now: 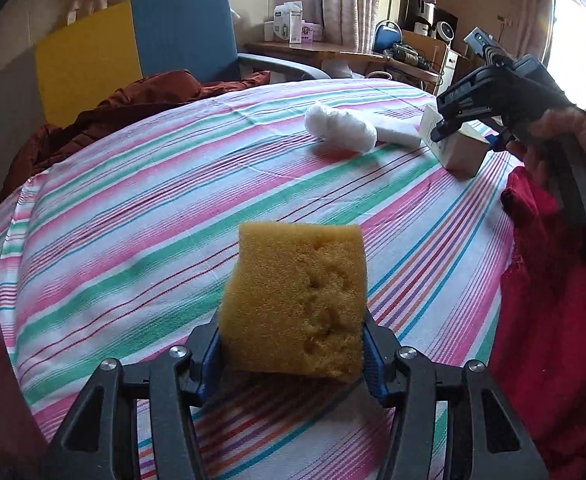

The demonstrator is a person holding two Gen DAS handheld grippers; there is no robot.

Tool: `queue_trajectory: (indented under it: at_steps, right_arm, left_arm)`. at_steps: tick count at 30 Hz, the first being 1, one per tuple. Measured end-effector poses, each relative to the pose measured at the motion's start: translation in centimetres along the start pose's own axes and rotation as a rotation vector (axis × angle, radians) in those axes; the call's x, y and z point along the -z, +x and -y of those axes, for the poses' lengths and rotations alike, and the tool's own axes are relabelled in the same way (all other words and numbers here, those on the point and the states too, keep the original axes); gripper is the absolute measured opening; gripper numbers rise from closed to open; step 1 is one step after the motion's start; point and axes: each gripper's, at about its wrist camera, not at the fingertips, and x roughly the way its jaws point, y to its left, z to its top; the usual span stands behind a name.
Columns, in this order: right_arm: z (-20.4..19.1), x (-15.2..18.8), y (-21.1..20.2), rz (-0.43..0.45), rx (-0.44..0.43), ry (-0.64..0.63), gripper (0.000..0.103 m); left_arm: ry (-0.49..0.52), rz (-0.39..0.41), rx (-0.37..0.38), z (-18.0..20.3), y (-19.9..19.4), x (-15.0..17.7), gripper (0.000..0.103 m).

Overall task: Organize objects
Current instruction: 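Grasp the yellow sponge with the left tool while the right tool grasps the cream medicine box, then carry the yellow sponge and medicine box to the gold tray and release both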

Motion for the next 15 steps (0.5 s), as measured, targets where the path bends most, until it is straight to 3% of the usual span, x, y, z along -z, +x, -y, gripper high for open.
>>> queue_trajectory:
  at_steps: [4,15]
  right_arm:
    - [-0.5,0.2,0.1,-0.002,0.042,-0.043,0.051]
    - [0.6,0.2,-0.2,-0.015,0.016,-0.002,0.051]
  left_arm:
    - [0.014,0.013,-0.011,0.2,-0.1,0.1,0.058]
    - [0.009,0.023,-0.004,0.0,0.1,0.2,0.058]
